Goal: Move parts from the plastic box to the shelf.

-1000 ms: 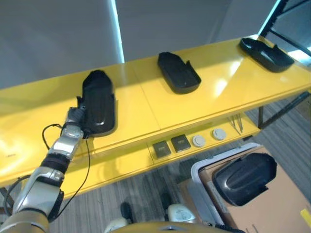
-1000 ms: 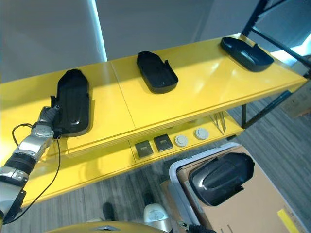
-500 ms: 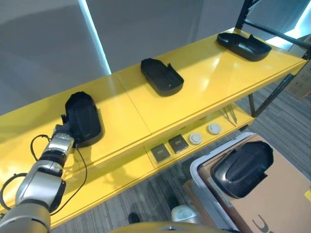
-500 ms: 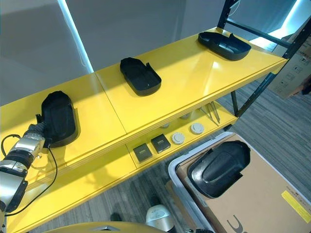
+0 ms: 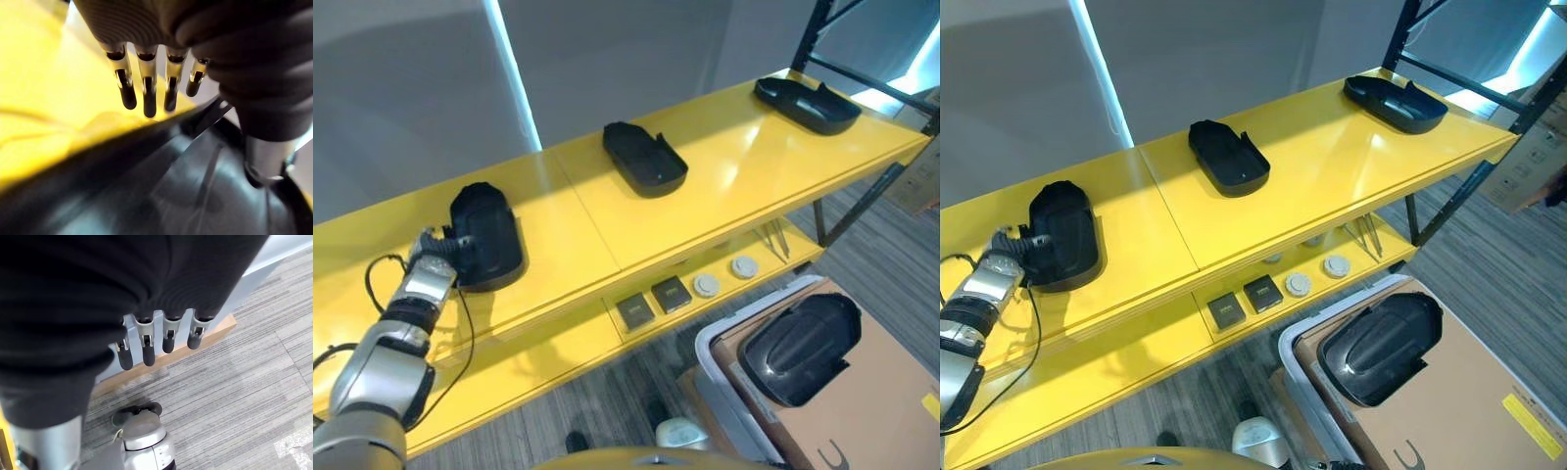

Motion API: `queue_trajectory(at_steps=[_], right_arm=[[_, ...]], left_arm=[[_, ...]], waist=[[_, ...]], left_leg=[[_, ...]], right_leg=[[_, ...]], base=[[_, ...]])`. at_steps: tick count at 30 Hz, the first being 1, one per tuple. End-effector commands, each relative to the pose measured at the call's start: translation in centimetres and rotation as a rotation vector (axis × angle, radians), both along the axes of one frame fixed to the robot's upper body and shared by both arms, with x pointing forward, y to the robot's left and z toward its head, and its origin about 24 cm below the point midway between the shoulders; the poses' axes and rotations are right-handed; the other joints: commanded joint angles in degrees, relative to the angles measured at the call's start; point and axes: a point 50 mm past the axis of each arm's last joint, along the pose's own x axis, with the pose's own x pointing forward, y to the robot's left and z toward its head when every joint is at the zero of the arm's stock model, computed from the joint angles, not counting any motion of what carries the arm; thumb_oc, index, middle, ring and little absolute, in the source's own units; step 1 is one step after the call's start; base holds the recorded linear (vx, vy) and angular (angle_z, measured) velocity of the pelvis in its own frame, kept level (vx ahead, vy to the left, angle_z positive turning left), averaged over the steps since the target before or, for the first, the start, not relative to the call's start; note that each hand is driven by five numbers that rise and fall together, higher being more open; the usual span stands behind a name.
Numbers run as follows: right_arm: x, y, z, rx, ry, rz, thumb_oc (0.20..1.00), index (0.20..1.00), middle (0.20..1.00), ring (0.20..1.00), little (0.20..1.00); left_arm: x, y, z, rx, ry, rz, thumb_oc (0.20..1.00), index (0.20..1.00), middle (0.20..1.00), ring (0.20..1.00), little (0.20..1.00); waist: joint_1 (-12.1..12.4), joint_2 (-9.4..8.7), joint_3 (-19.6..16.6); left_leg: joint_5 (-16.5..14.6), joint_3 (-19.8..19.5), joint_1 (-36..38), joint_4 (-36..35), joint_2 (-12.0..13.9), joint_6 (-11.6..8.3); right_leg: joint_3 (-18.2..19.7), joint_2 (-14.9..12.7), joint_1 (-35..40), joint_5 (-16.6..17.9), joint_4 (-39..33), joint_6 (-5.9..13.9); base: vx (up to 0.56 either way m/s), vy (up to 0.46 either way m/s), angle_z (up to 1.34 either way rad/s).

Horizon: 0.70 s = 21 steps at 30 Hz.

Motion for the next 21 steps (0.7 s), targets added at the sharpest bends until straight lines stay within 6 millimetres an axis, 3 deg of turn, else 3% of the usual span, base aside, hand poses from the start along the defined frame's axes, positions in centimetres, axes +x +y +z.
queue_trajectory(at_steps=[1,9,11,13,15,17,19,21], right_arm=[[0.0,-0.4,0.1,-0.032,0.000,0.007,1.000,1.000,1.000,1.000,1.000],[-0.2,-0.3,0.0,-0.037,-0.006,-0.029,1.000,1.000,1.000,1.000,1.000],[-0.2,-0.1,0.0,-0.035,-0.008,-0.039,1.000,1.000,1.000,1.000,1.000],[-0.5,0.2,-0.1,-0.032,-0.013,-0.051,1.000,1.000,1.000,1.000,1.000],[-0.8,0.6,-0.3,-0.026,-0.020,-0.067,1.000,1.000,1.000,1.000,1.000],[-0.9,1.0,-0.5,-0.022,-0.024,-0.073,1.000,1.000,1.000,1.000,1.000],[-1.2,2.0,-0.8,-0.015,-0.024,-0.071,1.000,1.000,1.000,1.000,1.000],[-1.2,2.4,-0.9,-0.013,-0.024,-0.070,1.000,1.000,1.000,1.000,1.000]], left_arm=[[0.9,2.2,7.1,0.265,-0.077,-0.024,1.000,1.000,1.000,1.000,1.000],[-0.7,3.5,12.6,0.425,-0.206,-0.073,1.000,1.000,1.000,1.000,1.000],[-1.1,2.7,14.4,0.358,-0.357,-0.168,1.000,1.000,1.000,1.000,1.000],[-1.2,-0.4,15.7,0.127,-0.537,-0.383,1.000,1.000,1.000,1.000,1.000],[-2.1,-4.5,15.4,-0.160,-0.633,-0.598,1.000,1.000,1.000,1.000,1.000],[-3.0,-6.7,14.2,-0.309,-0.661,-0.668,1.000,1.000,1.000,1.000,1.000],[-4.7,-10.2,11.0,-0.587,-0.668,-0.802,1.000,1.000,1.000,1.000,1.000],[-5.3,-11.4,9.6,-0.703,-0.664,-0.844,1.000,1.000,1.000,1.000,1.000]], waist=[[1.92,-0.23,-0.43],[4.55,-0.35,-0.98],[5.42,-0.53,-1.13],[6.20,-0.71,-1.14],[7.05,-0.98,-0.97],[7.41,-1.13,-0.80],[8.11,-1.59,-0.67],[8.38,-1.80,-0.59]], left_leg=[[-3.03,-1.89,0.09,3.50,1.81,-0.24],[-3.26,-3.21,0.29,3.33,1.44,-0.19],[-3.43,-3.54,0.34,3.29,1.31,-0.08],[-3.55,-3.79,0.49,3.09,1.23,-0.04],[-3.65,-4.40,0.50,2.89,1.07,-0.04],[-3.74,-4.75,0.65,2.67,0.95,-0.06],[-3.81,-5.41,0.81,2.34,0.73,0.03],[-3.82,-5.50,0.77,2.24,0.74,0.02]], right_leg=[[-1.75,-0.63,-0.96,-2.82,2.99,3.17],[-3.36,-1.09,0.19,-2.83,2.39,3.34],[-3.79,-1.24,0.55,-2.90,2.29,3.39],[-4.11,-1.40,0.78,-2.92,2.18,3.46],[-4.48,-1.52,0.97,-2.98,2.04,3.47],[-4.71,-1.60,1.19,-2.95,1.86,3.51],[-4.93,-1.63,1.39,-2.74,1.62,3.59],[-4.92,-1.64,1.40,-2.62,1.48,3.59]], base=[[-0.02,0.020,0.09],[-0.01,0.023,0.13],[0.01,0.021,0.18],[0.01,0.015,0.11],[0.01,0.008,0.17],[0.01,0.003,0.15],[0.01,-0.003,0.12],[0.00,-0.004,-0.03]])
